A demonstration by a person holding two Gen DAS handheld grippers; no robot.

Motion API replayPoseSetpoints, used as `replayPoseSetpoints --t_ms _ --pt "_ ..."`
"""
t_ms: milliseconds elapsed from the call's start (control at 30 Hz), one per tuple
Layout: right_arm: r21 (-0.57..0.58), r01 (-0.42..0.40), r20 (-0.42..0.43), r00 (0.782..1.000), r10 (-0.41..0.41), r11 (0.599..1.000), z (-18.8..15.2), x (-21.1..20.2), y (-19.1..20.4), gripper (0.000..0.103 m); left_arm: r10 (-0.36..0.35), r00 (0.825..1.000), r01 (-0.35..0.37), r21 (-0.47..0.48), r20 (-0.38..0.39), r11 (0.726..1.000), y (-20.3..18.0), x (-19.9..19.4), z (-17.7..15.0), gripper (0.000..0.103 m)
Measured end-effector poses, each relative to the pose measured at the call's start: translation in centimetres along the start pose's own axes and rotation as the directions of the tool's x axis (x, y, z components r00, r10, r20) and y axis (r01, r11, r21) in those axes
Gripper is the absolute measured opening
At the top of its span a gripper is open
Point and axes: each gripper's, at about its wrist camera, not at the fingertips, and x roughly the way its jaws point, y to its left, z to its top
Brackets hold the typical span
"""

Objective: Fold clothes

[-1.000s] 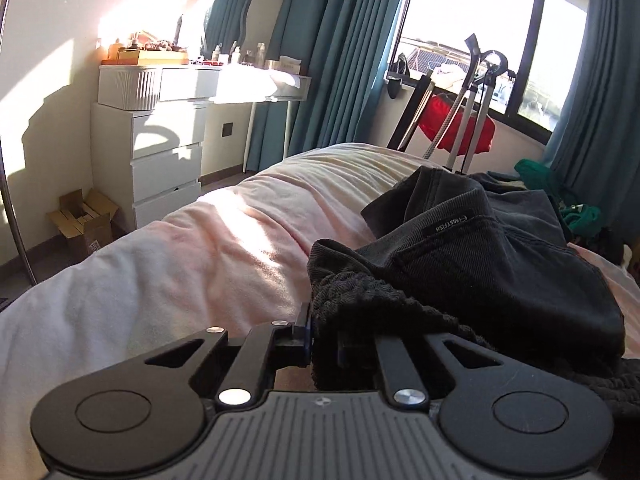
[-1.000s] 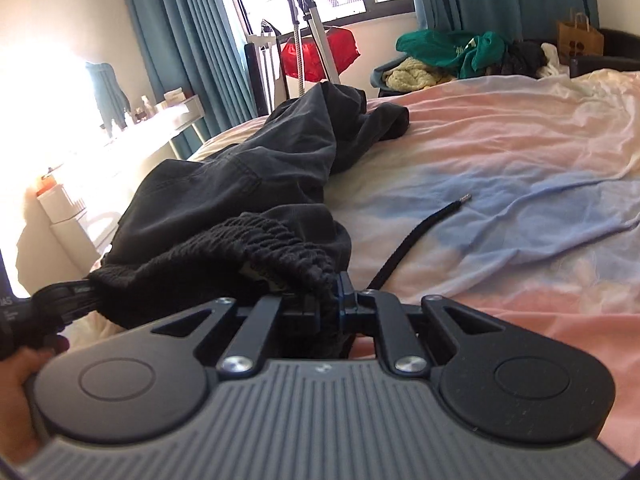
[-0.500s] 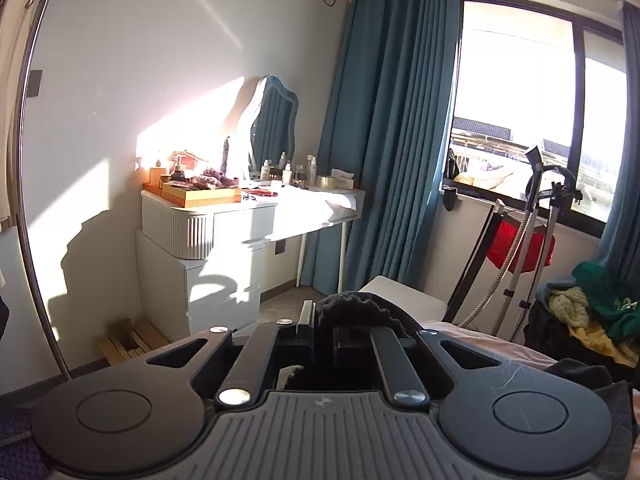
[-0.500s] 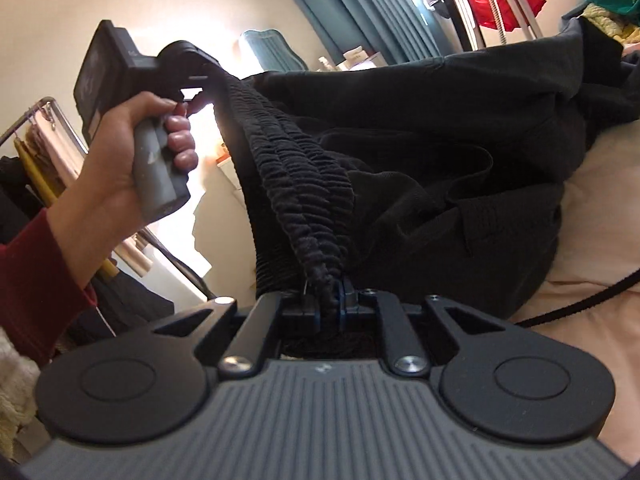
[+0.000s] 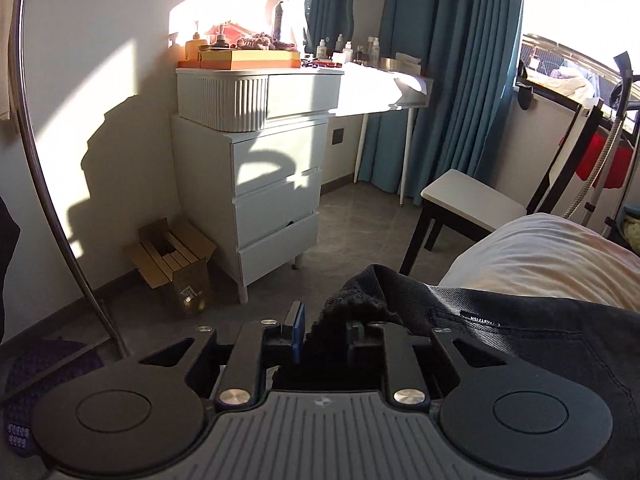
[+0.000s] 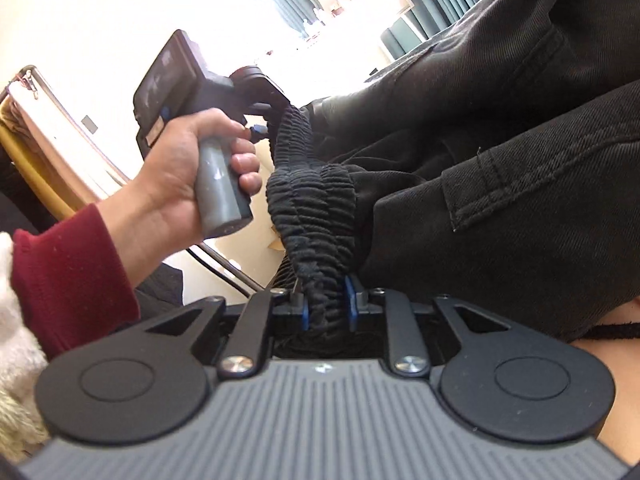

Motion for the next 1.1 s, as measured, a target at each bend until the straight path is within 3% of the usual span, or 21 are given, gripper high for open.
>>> replayPoseSetpoints --t_ms 67,133,167,200,233,400,633,867,1100 --pt "-0.034 0.008 -0.012 1.000 -0.008 0.999 0.5 -1.0 0.5 0.033 -0.007 1.000 0.006 0.024 0.023 1.000 0.6 -1.9 -0.5 0.046" --pt "-0.065 0.007 -0.021 1.000 -0.008 0.998 0.8 -2.0 1.2 0.054 -0.018 0.998 0.016 0.046 0.056 0.999 1.3 -4.2 -0.9 0.073" --pt "-0.076 0.011 -0.015 1.000 -0.013 0.997 0.9 -2.9 1.5 0.071 -0.027 0.997 0.023 0.054 0.077 0.998 1.7 -5.6 -1.1 0.083" --pt "-0.085 0.020 -0.003 1.000 -0.021 0.996 0.8 -4.1 1.9 0.086 -0.041 0.994 0.035 0.061 0.105 0.998 2.1 -7.1 -1.3 0.100" --pt "-0.093 0.029 0.010 1.000 -0.028 0.995 0.7 -5.2 2.3 0.089 -0.051 0.990 0.042 0.071 0.129 0.997 2.4 -8.6 -1.5 0.103" --pt "-0.134 0.075 0.074 0.995 -0.066 0.988 0.4 -11.0 4.1 0.087 -0.081 0.983 0.050 0.184 0.167 0.982 2.4 -16.1 -3.8 0.103" --pt "-0.185 0.143 0.166 0.980 -0.113 0.972 -0.2 -19.0 6.7 0.087 -0.213 0.951 0.140 0.300 0.225 0.944 -2.0 -28.5 -9.8 0.103" --pt "-0.201 0.285 0.311 0.926 -0.215 0.937 0.1 -26.3 5.0 0.087 -0.373 0.892 0.272 0.357 0.256 0.894 -8.4 -39.0 -16.6 0.103" --pt "-0.164 0.394 0.377 0.872 -0.311 0.904 -0.9 -30.7 0.5 0.087 -0.463 0.855 0.349 0.402 0.233 0.847 -14.0 -44.2 -23.1 0.103"
